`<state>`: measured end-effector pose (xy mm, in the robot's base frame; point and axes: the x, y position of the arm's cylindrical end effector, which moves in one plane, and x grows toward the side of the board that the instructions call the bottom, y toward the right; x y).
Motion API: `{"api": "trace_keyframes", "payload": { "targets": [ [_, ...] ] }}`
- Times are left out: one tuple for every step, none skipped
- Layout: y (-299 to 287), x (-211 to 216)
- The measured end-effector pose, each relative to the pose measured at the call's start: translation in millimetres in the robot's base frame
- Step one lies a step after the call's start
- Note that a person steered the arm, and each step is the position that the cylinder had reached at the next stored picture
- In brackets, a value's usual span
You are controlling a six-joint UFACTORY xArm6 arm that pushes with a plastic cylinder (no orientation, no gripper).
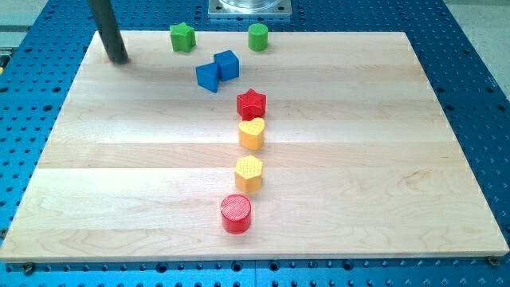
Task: Push the green circle to the top right of the red star
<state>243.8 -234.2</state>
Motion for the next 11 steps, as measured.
{"api": "trace_keyframes", "payload": {
  "targets": [
    [29.9,-46.5],
    [92.0,-51.5],
    [182.9,-50.3],
    [214.2,-50.7],
    [208.1,-48.8],
    [267.5,-50.7],
    [297.1,-30.2],
    [334.3,-39.7],
    [373.5,-17.8],
    [332.3,-8.6],
    [324.0,-0.9]
  ]
}}
